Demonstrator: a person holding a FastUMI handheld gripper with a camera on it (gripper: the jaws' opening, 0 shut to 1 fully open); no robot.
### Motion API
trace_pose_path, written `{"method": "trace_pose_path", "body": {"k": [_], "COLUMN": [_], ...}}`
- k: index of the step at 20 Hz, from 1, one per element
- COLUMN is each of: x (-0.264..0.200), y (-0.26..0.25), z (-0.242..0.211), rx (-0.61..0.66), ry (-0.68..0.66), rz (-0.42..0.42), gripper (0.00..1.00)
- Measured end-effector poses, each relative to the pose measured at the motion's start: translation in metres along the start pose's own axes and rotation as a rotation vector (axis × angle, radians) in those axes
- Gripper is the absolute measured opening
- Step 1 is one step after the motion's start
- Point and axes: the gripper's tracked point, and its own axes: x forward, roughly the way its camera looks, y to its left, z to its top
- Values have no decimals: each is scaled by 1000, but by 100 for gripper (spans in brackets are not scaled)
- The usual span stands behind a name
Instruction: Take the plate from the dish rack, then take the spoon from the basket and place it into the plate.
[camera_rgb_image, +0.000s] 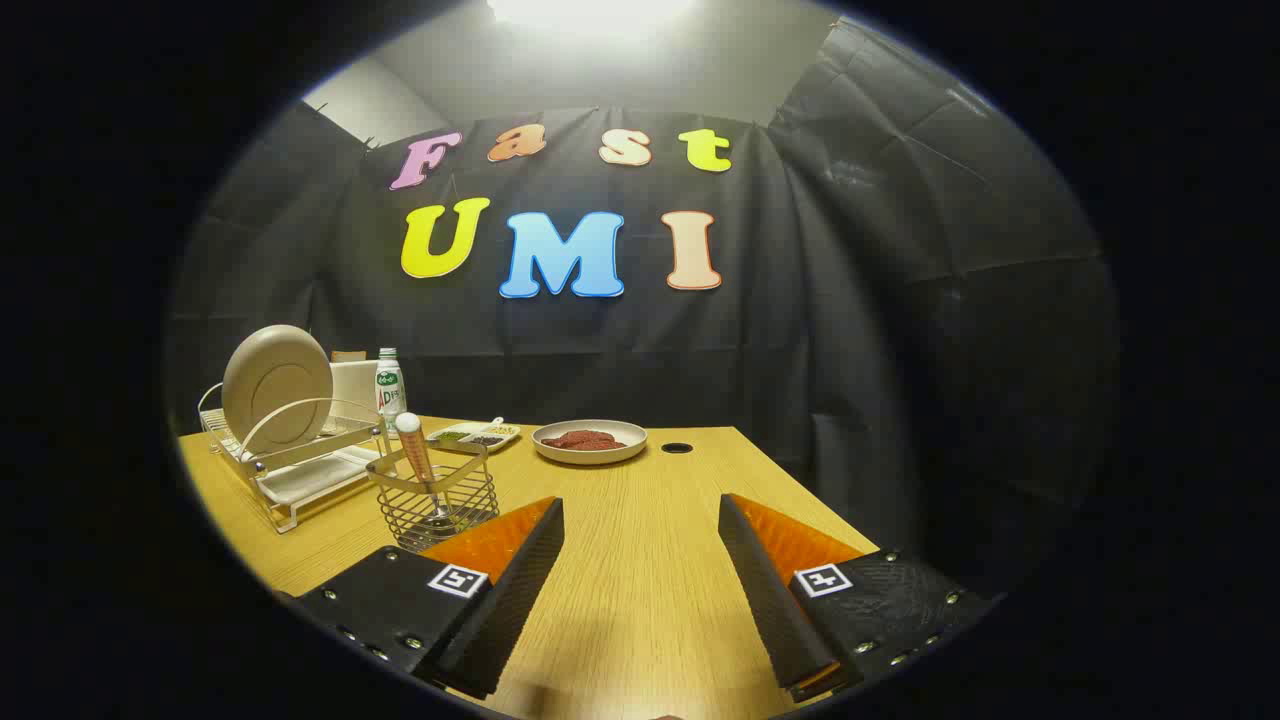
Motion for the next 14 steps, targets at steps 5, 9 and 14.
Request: {"method": "trace_pose_path", "body": {"k": [5, 9, 14], "x": [7, 57, 83], "y": [-1, -3, -16], "z": [2, -2, 47], "rx": [5, 11, 45], "ry": [-4, 22, -39], "rz": [-5, -14, -76], "gripper": [96, 96, 96]}}
